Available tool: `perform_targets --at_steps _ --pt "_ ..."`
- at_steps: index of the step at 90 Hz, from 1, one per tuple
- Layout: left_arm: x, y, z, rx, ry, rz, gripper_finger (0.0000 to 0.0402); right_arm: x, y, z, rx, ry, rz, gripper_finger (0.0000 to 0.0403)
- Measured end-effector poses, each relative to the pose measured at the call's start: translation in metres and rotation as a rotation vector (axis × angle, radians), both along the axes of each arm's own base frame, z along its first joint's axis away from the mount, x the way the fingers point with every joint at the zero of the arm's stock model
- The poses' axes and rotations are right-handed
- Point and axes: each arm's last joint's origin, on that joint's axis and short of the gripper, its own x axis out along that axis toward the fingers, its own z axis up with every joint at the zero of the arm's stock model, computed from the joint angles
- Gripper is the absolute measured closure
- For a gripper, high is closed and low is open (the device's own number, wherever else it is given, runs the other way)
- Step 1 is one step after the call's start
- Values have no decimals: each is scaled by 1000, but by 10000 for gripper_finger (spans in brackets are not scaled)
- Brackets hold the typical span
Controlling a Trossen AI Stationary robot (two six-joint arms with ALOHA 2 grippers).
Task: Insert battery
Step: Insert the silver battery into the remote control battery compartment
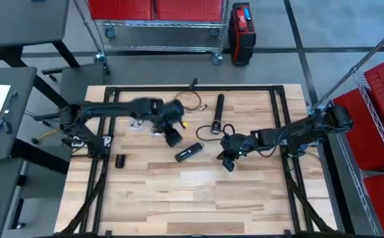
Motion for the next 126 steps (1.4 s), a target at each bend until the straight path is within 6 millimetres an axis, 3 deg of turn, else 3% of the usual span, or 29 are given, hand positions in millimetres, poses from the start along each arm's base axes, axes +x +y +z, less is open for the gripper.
perform_targets --at_steps 10,28,44,94,126 --pt "-34 25 5 101 149 41 275 1 -11 0 1 -1 -43 399" --pt "-97 65 -21 63 283 165 279 1 -25 0 10 -1 -105 399" --pt "-124 89 -47 47 265 298 279 1 -32 0 18 -2 -138 399" --pt "-120 109 -113 -5 310 273 280 0 -38 0 49 0 -189 399" --pt "-110 116 -133 -24 294 252 282 0 -38 0 49 8 -190 399"
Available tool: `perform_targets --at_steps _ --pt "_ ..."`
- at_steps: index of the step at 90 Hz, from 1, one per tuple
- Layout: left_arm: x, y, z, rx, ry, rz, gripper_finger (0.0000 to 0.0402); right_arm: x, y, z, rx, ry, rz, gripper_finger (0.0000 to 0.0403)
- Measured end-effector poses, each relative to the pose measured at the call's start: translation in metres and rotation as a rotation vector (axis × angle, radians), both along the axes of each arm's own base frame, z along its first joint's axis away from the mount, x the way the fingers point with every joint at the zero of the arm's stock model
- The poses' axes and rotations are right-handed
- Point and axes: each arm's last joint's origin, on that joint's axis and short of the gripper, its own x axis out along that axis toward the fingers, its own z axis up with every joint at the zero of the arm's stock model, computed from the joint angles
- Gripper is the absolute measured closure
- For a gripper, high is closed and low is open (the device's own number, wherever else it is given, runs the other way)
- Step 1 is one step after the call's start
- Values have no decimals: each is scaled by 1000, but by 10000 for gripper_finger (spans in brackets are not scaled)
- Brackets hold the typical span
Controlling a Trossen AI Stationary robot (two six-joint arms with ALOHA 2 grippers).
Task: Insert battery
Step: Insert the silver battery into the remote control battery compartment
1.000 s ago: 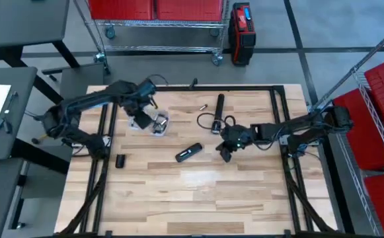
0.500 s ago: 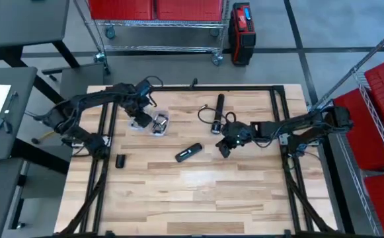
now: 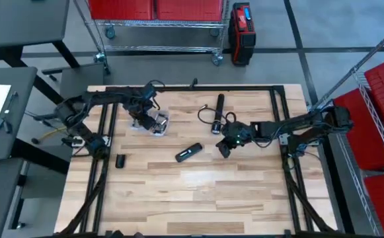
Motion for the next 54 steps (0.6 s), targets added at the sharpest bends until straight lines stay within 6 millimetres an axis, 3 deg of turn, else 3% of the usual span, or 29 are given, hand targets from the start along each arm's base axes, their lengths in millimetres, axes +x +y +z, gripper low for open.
perform_targets --at_steps 11,28,38,54 --pt "1 1 -7 -26 25 -28 306 0 0 0 0 6 0 399" --pt "2 1 -3 -45 41 -50 388 -1 0 -1 0 9 1 399" --pt "2 0 8 -68 62 -70 397 -1 0 -1 2 16 2 399" --pt "4 1 52 0 -8 -58 400 -3 0 -3 -1 39 9 399"
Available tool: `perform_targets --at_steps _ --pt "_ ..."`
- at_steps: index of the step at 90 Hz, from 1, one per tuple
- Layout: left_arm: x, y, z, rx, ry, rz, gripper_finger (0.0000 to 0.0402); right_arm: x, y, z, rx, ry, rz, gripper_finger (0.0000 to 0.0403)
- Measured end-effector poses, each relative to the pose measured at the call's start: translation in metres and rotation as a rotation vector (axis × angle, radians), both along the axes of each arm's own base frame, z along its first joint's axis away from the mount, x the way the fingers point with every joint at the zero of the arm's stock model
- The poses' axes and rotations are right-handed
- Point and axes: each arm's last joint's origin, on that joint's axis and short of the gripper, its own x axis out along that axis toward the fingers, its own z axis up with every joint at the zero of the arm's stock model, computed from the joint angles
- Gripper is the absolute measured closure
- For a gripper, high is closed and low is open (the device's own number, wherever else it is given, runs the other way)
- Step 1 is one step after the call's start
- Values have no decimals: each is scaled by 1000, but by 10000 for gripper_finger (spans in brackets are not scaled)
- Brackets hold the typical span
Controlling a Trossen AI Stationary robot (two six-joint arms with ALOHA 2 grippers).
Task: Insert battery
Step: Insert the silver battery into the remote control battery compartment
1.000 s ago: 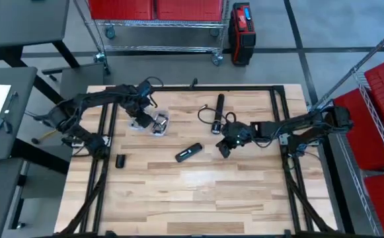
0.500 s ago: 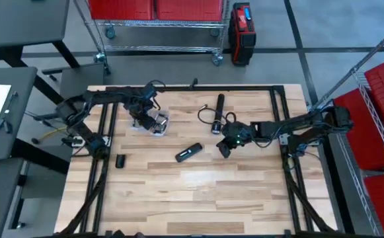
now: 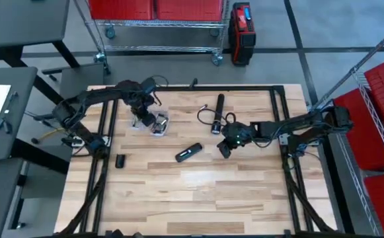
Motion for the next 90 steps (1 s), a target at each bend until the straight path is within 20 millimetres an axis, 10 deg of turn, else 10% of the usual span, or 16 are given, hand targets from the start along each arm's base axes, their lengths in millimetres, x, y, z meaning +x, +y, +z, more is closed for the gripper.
perform_targets --at_steps 32,90 --pt "-2 -7 68 111 -138 49 400 0 0 0 -5 2 6 399" --pt "53 -55 112 -140 -586 -92 401 5 0 9 -37 -98 74 399"
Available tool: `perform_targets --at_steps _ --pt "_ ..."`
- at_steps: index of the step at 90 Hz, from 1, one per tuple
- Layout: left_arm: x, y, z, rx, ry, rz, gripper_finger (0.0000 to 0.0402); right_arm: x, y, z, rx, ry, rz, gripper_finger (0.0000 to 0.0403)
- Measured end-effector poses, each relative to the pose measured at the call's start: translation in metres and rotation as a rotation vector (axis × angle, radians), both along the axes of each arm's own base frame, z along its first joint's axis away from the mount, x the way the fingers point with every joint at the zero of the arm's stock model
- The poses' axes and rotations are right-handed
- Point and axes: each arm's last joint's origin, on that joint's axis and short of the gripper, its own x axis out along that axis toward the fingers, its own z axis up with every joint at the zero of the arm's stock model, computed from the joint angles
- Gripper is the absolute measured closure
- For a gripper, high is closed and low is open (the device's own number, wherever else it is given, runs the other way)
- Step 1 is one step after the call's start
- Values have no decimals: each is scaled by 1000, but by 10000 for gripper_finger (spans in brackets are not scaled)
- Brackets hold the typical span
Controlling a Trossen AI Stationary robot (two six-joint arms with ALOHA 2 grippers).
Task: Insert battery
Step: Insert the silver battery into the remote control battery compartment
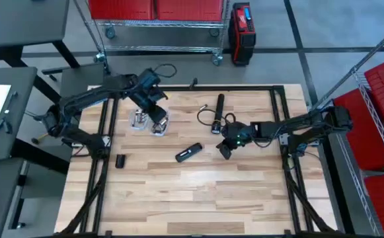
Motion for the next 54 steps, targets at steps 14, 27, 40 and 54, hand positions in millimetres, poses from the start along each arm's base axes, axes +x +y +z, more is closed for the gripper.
perform_targets --at_steps 14,27,40,54 --pt "30 -18 25 48 -279 -57 401 12 -12 41 -141 -215 44 399" --pt "52 -34 50 152 -555 -136 401 22 -27 80 -285 -327 60 399" --pt "64 -47 66 231 -734 -180 401 28 -43 113 -305 -433 40 396" --pt "64 -51 69 264 -758 -179 401 31 -48 137 -270 -531 109 360"
